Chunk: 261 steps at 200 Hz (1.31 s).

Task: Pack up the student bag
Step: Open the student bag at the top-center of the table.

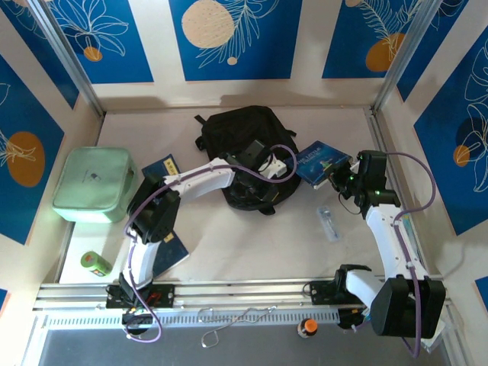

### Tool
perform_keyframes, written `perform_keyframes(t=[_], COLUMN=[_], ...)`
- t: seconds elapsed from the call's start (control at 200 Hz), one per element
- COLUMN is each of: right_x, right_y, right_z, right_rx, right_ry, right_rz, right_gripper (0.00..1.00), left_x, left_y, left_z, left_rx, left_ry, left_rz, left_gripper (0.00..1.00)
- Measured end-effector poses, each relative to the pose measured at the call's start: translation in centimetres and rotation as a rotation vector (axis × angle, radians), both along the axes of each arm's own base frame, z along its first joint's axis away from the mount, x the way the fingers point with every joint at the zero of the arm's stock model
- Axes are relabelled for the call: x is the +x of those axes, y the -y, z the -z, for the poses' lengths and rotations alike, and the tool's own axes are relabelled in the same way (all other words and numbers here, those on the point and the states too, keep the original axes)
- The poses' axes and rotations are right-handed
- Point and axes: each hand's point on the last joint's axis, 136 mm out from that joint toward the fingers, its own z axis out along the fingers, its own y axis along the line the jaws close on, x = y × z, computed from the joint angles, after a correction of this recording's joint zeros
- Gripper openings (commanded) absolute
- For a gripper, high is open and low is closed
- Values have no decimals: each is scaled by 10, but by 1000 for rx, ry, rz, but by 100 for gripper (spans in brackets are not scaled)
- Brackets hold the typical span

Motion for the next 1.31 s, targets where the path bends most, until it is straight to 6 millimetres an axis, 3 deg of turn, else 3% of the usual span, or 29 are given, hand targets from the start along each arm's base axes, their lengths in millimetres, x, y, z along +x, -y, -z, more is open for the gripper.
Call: perform_keyframes(t=[0.185, 0.435, 0.875, 1.085, 1.195, 1.305], right_x=[-2, -4, -8, -15, -20, -25], right_y=[1, 5, 10, 22, 30, 34], right_z=[-6, -12, -3, -13, -25, -37], right_rx=[-1, -12, -6, -8, -13, -19], right_ry=[19, 41, 9, 35, 74, 117], right_rz=[12, 33, 57, 100, 128, 146], right_gripper=[6, 6, 6, 6, 6, 6], left_x=[2, 0, 11, 23, 38, 58], left_y=[-2, -8, -10, -19, -30, -44], left_z=[5, 9, 0, -4, -17, -44], left_rx=[28, 69, 95, 84, 58, 6], left_ry=[9, 24, 62, 44, 50, 87], left_rz=[11, 56, 35, -25, -87, -170], left_gripper=[32, 36, 7, 0, 0, 0])
